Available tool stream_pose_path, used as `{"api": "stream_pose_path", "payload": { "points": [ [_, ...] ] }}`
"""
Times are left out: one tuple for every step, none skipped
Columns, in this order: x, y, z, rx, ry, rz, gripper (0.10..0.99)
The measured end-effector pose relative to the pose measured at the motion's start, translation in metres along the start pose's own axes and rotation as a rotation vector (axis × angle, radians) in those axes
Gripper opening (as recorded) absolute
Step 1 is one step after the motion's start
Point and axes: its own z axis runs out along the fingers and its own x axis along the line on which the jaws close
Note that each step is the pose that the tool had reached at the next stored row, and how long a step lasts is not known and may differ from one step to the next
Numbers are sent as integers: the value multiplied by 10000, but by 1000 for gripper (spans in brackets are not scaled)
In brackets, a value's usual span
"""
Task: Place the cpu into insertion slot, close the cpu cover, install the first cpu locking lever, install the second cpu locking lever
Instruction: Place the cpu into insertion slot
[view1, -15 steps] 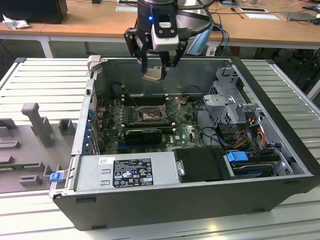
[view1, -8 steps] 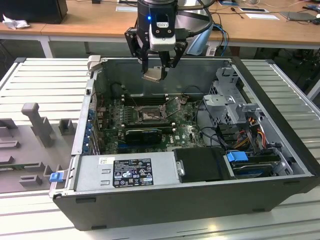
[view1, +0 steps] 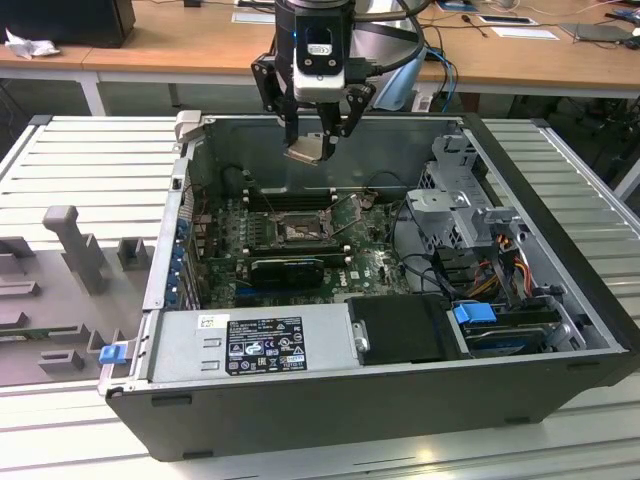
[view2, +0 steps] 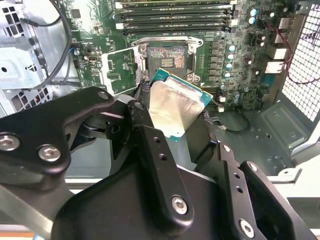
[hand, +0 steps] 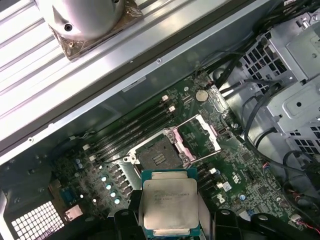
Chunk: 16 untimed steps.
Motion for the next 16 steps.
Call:
{"api": "stream_pose_path", "payload": {
  "points": [
    [0, 0, 0, -1, -6, 68, 529],
    [0, 0, 0, -3, -11, 116, 529],
    [0, 0, 0, -3, -16, 170, 529],
    [0, 0, 0, -4, -19, 218, 529],
    [0, 0, 0, -6, -25, 279, 529],
    [0, 0, 0, -6, -29, 326, 529],
    [0, 0, 0, -8, -37, 410, 529],
    [0, 0, 0, -9, -44, 490, 529],
    [0, 0, 0, -12, -51, 577, 529],
    [0, 0, 0, -13, -60, 671, 529],
    [0, 0, 0, -16, -70, 781, 529],
    [0, 0, 0, -18, -80, 887, 529],
    [0, 0, 0, -19, -85, 949, 529],
    [0, 0, 0, -20, -88, 984, 529],
    [0, 0, 0, -21, -97, 1077, 529],
    [0, 0, 0, -24, -106, 1189, 529]
  ]
}}
